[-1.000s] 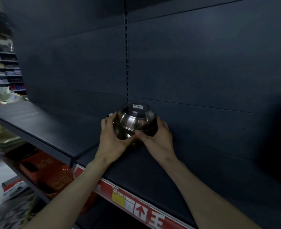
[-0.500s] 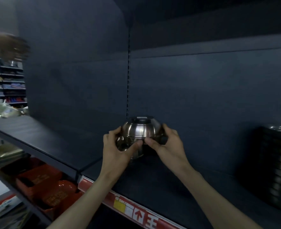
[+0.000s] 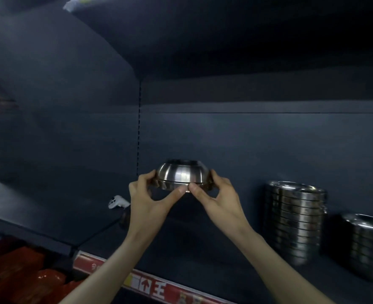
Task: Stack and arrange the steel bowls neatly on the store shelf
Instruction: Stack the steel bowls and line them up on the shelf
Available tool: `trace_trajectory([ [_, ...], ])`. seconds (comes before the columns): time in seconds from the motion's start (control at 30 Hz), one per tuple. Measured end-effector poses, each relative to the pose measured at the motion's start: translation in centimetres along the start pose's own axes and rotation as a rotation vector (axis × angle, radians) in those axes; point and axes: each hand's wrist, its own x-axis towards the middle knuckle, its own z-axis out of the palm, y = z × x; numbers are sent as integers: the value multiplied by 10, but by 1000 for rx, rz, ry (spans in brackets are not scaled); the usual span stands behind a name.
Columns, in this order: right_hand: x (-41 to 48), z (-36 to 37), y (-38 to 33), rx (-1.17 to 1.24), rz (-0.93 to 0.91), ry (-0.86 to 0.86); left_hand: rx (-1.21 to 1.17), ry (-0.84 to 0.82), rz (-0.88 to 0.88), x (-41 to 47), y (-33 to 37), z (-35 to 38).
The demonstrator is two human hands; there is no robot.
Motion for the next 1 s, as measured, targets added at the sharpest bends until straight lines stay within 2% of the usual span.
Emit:
trace_trajectory([
  [0.13, -22, -37, -11, -6, -6, 24, -30, -65, 42, -14, 24, 20],
  [0.33, -54, -85, -15, -53, -11, 85, -113, -191, 16, -36, 49, 55],
  [0.63, -99, -156, -19, -133, 69, 172, -195, -326, -2, -72, 74, 107],
  [1.0, -120, -225, -3, -189, 84, 213, -278, -403, -65, -91, 102, 149],
])
